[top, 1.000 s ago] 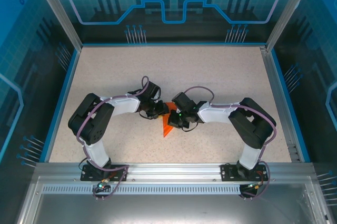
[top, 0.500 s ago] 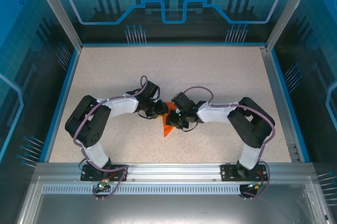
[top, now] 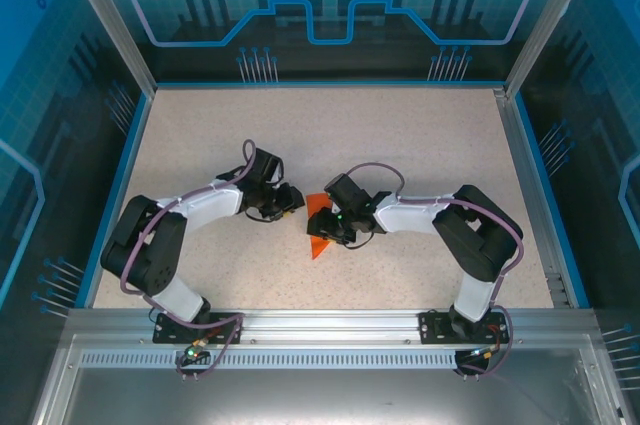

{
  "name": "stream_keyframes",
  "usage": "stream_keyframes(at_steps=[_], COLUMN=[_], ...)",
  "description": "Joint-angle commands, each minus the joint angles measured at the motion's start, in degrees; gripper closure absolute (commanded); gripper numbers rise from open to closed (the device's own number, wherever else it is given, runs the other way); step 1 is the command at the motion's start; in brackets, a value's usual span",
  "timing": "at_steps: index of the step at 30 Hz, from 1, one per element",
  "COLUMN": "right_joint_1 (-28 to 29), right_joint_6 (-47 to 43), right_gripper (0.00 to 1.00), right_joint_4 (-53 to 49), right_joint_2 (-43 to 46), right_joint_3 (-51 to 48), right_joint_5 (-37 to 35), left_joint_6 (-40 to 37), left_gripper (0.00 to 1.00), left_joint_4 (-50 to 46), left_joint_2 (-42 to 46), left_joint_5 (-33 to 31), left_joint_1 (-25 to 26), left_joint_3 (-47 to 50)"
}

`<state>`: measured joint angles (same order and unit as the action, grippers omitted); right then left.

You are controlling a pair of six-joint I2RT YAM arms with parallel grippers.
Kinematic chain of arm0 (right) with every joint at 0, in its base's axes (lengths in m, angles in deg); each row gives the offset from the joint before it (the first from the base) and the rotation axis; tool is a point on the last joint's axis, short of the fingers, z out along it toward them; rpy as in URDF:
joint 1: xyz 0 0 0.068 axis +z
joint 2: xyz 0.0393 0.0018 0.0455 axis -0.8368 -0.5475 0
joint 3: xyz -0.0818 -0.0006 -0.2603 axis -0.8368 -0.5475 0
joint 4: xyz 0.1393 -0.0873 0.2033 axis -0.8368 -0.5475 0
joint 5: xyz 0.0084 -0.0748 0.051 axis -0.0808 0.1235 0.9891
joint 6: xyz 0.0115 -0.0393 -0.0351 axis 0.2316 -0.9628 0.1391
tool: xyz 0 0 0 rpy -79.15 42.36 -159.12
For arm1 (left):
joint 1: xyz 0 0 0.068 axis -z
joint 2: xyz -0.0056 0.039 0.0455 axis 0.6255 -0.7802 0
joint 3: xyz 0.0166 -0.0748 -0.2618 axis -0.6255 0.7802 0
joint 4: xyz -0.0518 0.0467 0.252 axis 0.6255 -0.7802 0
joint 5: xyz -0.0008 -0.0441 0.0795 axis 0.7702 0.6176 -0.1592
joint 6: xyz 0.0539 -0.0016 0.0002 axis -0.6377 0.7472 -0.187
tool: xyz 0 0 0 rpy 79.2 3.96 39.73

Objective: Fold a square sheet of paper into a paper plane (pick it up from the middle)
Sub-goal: Third fold the triangle at the center of the table.

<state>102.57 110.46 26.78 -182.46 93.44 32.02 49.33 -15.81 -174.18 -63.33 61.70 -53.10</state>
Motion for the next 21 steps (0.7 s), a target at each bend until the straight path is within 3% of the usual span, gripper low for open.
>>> stream_keyframes(at_steps=[1,10,21], right_joint_1=[0.47,0.47,0.46], right_joint_6=[-1.05,-0.72,-0.13], right_gripper=[0.52,0.75,0.88], right_joint_4=[-2.51,-2.96,-3.4], right_joint_2=[0.72,-0.27,-1.36], right_joint_3=[-0.08,0.42,0.73], right_joint_5=[-2.22,-2.01,-2.01], left_joint_6=[-0.15,-0.27,0.35], left_gripper=[0.68,0.73,0.85], left_joint_4=[-0.71,1.87,4.53], left_joint_2=[1.8,3.06,2.8], left_joint_5=[1.93,5.81,7.87], left_joint_1=[-0.22,1.15,5.21], left_joint_3=[1.23,3.8,6.31])
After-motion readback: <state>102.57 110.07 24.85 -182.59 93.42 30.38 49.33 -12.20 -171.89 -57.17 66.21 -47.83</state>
